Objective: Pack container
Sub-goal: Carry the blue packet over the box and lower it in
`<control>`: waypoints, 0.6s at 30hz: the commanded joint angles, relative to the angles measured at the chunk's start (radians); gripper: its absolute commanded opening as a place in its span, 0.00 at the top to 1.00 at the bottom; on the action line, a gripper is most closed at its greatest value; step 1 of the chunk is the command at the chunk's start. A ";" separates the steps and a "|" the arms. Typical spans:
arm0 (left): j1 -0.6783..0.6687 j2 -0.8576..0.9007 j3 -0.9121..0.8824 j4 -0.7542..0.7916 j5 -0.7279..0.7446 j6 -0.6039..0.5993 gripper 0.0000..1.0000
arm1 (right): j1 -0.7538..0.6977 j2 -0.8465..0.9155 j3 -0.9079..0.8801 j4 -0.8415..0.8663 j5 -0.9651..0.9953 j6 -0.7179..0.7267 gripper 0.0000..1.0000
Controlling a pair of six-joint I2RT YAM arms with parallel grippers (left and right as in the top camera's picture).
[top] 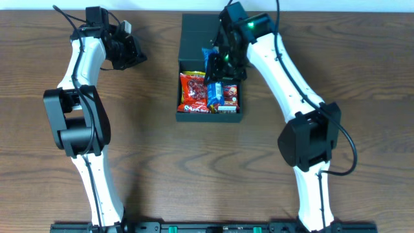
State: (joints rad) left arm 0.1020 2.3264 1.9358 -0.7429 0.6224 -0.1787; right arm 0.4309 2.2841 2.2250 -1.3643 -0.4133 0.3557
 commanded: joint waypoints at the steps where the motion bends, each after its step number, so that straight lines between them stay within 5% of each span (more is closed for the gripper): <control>1: 0.003 -0.040 -0.002 -0.003 0.007 0.022 0.94 | 0.012 0.022 -0.034 0.003 0.018 0.011 0.62; 18: 0.003 -0.040 -0.002 -0.013 0.007 0.022 0.94 | -0.004 0.027 -0.159 0.144 0.074 0.141 0.60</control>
State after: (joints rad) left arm 0.1020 2.3264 1.9358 -0.7521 0.6231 -0.1787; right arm 0.4400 2.3013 2.0834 -1.2114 -0.3588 0.4858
